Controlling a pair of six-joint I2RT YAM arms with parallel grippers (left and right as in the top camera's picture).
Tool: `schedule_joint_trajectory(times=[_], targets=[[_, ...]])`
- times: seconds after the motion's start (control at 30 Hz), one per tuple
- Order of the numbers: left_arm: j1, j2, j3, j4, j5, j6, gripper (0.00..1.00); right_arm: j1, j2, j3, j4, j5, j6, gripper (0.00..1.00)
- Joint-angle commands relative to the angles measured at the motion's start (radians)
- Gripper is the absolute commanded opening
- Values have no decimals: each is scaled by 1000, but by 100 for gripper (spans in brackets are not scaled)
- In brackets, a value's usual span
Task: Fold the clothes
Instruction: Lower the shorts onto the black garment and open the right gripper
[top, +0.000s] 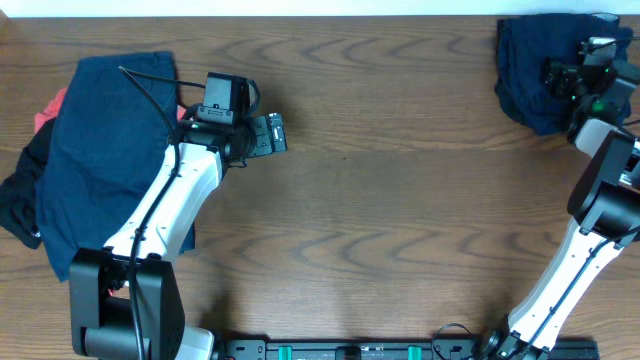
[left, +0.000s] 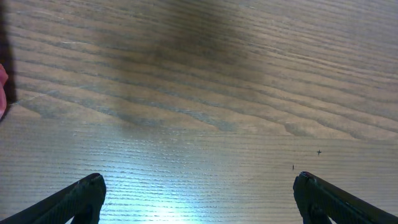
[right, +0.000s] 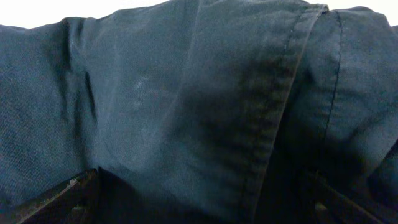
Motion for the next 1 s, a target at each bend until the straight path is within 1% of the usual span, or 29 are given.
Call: schedule_joint_trajectory(times=[0.0,0.13,0.27,0.4,0.53,0.67,0.77,0.8,0.87,0.97], targets=[[2,5,14,-2,-9,17,98,-19,55,-10,-52,-12,29,99],[2,5,14,-2,-9,17,98,-19,-10,-10,-58,-80,29,99],[2,5,14,-2,-9,17,98,-15,-136,-10,-84,-134,29,99],[2,5,14,-2,-8,17,98,-2,-278,-10,-86,-136,28,99],[2,5,14,-1,-8,17,98,24,-325,-10,-21,-111,28,99],[2,5,14,9,-8,17,98,63,-289,-10,65,15,21,99],[2,5,14,16,-8,17,98,80,-201,16,179,58,21,99],[2,5,14,18,-8,17,98,81,-165,43,182,57,21,99],[2,5,14,23,-8,17,98,82,-79,131,129,53,26,99],[2,5,14,25,-8,17,98,83,59,291,0,48,38,99]])
